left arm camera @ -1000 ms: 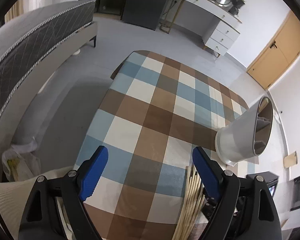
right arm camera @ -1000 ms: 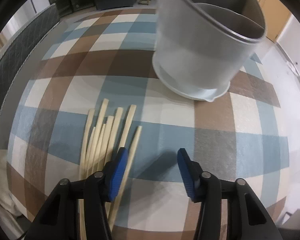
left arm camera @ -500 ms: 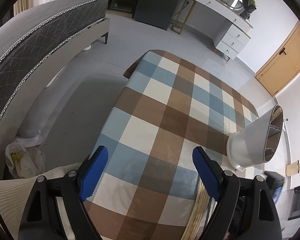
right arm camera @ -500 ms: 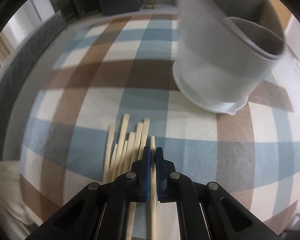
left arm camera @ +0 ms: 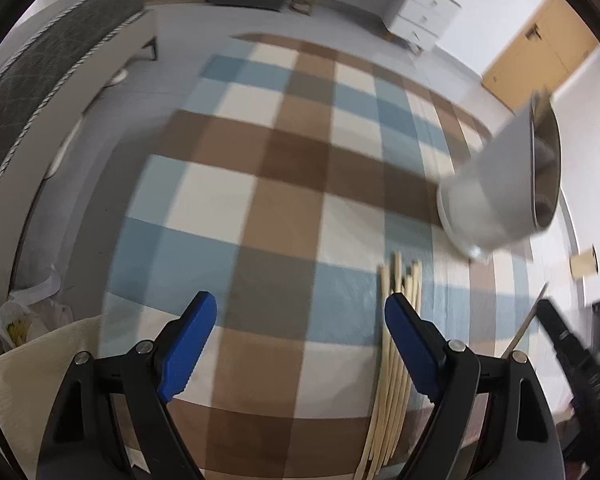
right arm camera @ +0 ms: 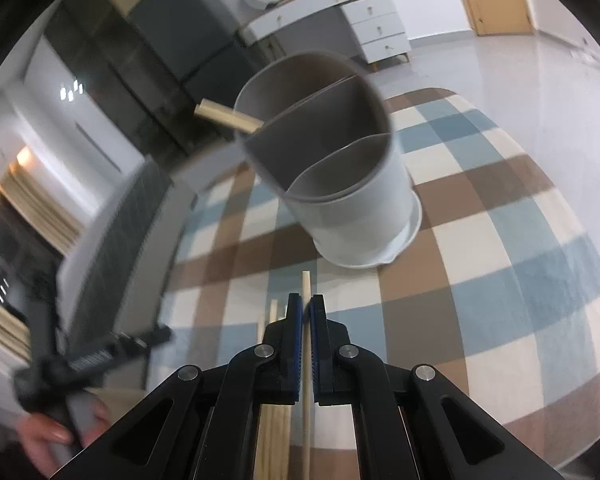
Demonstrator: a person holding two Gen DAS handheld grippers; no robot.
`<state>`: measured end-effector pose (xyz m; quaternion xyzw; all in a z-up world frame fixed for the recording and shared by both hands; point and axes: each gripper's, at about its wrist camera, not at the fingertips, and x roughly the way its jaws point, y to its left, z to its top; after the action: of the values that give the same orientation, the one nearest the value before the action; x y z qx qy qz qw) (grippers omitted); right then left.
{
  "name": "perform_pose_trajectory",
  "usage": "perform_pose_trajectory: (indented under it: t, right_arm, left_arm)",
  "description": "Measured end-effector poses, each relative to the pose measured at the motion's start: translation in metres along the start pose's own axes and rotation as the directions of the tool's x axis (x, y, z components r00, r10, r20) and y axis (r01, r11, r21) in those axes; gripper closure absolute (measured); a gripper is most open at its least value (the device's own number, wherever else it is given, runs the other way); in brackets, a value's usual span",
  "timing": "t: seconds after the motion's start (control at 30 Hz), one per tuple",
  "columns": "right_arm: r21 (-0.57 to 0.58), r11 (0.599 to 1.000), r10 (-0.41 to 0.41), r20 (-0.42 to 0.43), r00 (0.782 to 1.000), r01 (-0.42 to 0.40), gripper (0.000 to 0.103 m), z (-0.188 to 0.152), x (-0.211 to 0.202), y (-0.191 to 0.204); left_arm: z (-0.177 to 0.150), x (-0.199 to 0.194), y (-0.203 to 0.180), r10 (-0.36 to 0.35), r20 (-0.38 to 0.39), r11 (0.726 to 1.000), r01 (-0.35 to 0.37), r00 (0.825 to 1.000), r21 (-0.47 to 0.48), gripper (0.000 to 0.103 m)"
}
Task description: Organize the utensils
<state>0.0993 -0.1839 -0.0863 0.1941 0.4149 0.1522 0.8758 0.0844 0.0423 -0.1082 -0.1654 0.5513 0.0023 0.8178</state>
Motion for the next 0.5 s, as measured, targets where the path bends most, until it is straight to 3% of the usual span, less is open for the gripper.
perform_pose_trajectory:
  t: [0.23, 0.5]
  right_arm:
    - [0.127, 0.990, 0.049, 0.077, 0.996, -0.059, 0.100, 0.009, -0.013, -0.029]
    - [0.142, 0.988, 0.043, 0.106, 0.993, -0.058, 0.100, 0.016, -0.017, -0.033]
  left_arm:
    - [-0.015, 0.016, -0.013, 0.028, -0.049, 0.998, -0.026, 0.998, 0.055, 0.020]
    - [-0.015, 0.025, -0.032, 0.078, -0.045, 0.991, -0.072, 0.996, 0.114, 0.024]
